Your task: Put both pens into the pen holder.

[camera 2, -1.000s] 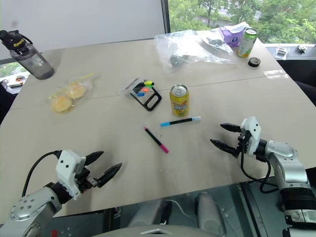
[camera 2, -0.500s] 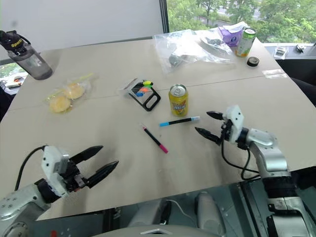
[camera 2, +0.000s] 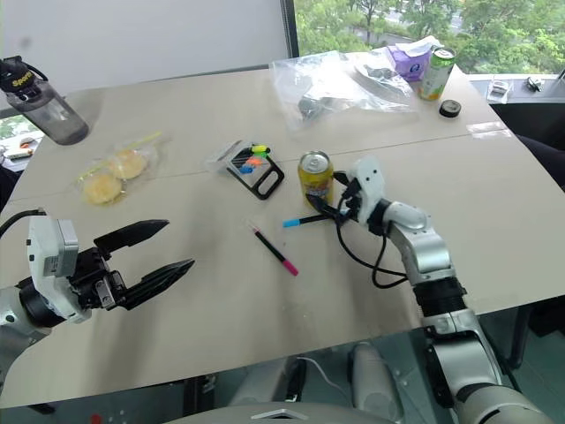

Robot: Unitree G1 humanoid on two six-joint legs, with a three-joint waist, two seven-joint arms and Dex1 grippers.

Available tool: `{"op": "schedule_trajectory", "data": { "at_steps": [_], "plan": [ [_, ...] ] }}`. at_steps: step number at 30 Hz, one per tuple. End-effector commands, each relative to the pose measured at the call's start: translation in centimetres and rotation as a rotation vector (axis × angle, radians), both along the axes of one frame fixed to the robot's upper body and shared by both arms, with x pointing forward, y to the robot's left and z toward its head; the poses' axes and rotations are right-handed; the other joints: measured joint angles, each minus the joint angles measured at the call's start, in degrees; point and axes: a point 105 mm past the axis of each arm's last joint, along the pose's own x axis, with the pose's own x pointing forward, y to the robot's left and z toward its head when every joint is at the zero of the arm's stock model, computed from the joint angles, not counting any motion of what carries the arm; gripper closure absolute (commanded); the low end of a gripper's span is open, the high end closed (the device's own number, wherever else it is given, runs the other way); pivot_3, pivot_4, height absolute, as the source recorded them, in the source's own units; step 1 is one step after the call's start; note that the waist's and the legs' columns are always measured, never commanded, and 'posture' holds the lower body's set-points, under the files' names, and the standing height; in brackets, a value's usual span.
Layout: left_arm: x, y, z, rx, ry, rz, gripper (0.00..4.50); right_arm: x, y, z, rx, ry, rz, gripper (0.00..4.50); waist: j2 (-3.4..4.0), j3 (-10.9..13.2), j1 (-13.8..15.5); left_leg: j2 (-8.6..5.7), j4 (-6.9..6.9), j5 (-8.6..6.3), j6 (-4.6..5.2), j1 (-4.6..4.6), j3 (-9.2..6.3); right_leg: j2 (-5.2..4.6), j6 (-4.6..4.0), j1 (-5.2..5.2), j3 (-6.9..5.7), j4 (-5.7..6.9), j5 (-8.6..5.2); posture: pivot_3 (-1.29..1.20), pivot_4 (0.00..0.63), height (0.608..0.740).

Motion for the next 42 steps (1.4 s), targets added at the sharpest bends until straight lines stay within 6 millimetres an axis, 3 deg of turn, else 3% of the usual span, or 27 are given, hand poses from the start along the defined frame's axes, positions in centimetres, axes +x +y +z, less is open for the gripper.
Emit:
{"op": "schedule_trajectory", "data": {
  "at_steps": [1,10,14,20,22,26,34,37,42],
  "plan": [
    [-0.3,-0.4,1.1,0.01,-0.033,-0.016,0.0,0.5,1.4,1.6,0.029,-0.062,0.008,0.06,0.0,0.0,0.01,0.0,-0.01,0.0,0.0,-0.01,0.0,0.0,0.0,-0.02,0.0,0.0,0.0,0.0,0.15,0.74],
    [-0.1,-0.6,1.4,0.017,-0.049,-0.018,0.0,1.7,3.6,1.9,0.054,-0.084,-0.005,0.06,0.0,0.0,-1.02,0.0,-0.12,0.02,-0.02,-0.03,0.07,0.0,0.0,-0.15,0.06,0.02,0.0,0.0,0.15,0.74],
    [0.2,-0.6,1.5,0.02,-0.054,-0.017,0.0,2.3,3.3,2.5,0.073,-0.102,-0.04,1.16,0.0,0.0,-1.26,0.0,-0.19,0.02,-0.03,-0.03,0.11,0.02,0.0,-0.21,0.11,0.02,0.0,0.0,0.15,0.74],
    [0.5,-1.0,1.6,0.019,-0.056,-0.031,0.0,2.7,1.9,3.7,0.098,-0.128,-0.088,1.19,0.0,0.0,-1.19,0.0,-0.2,0.04,-0.06,-0.03,0.12,0.02,-0.01,-0.22,0.11,0.05,0.01,0.0,0.15,0.74],
    [0.7,-1.1,1.7,0.021,-0.058,-0.038,0.0,3.2,0.1,4.5,0.092,-0.158,-0.145,1.19,0.01,0.0,-0.95,0.0,-0.2,0.04,-0.06,-0.04,0.12,0.02,-0.01,-0.22,0.11,0.05,0.0,0.0,0.15,0.74],
    [1.0,-1.4,2.1,0.018,-0.065,-0.055,0.0,4.7,-5.5,5.8,0.112,-0.186,-0.342,1.19,0.01,0.0,-0.38,-0.07,-0.2,0.05,-0.05,-0.19,0.06,-0.04,0.0,-0.29,0.03,0.02,0.01,0.0,0.15,0.74],
    [2.0,-2.6,2.4,0.008,-0.074,-0.109,0.0,6.3,-19.0,7.0,0.116,-0.177,-0.828,1.19,0.02,0.0,-1.21,-0.05,-0.2,0.07,-0.08,-0.71,0.14,-0.02,-0.01,-0.88,0.1,0.13,0.01,0.0,0.15,0.74],
    [2.3,-2.7,2.4,0.01,-0.074,-0.118,0.0,6.3,-22.2,6.7,0.155,-0.13,-0.954,1.19,0.02,0.0,-1.8,-0.03,-0.2,0.08,-0.07,-0.86,0.33,-0.01,0.0,-1.12,0.25,0.18,0.01,0.0,0.15,0.74],
    [2.7,-3.0,2.6,0.015,-0.085,-0.137,0.0,6.3,-24.1,5.1,0.163,-0.067,-1.047,1.19,0.04,-0.01,-2.67,0.0,-0.15,0.08,-0.06,-0.93,0.53,0.01,0.0,-1.27,0.42,0.35,0.01,0.0,0.15,0.74]
  ]
}}
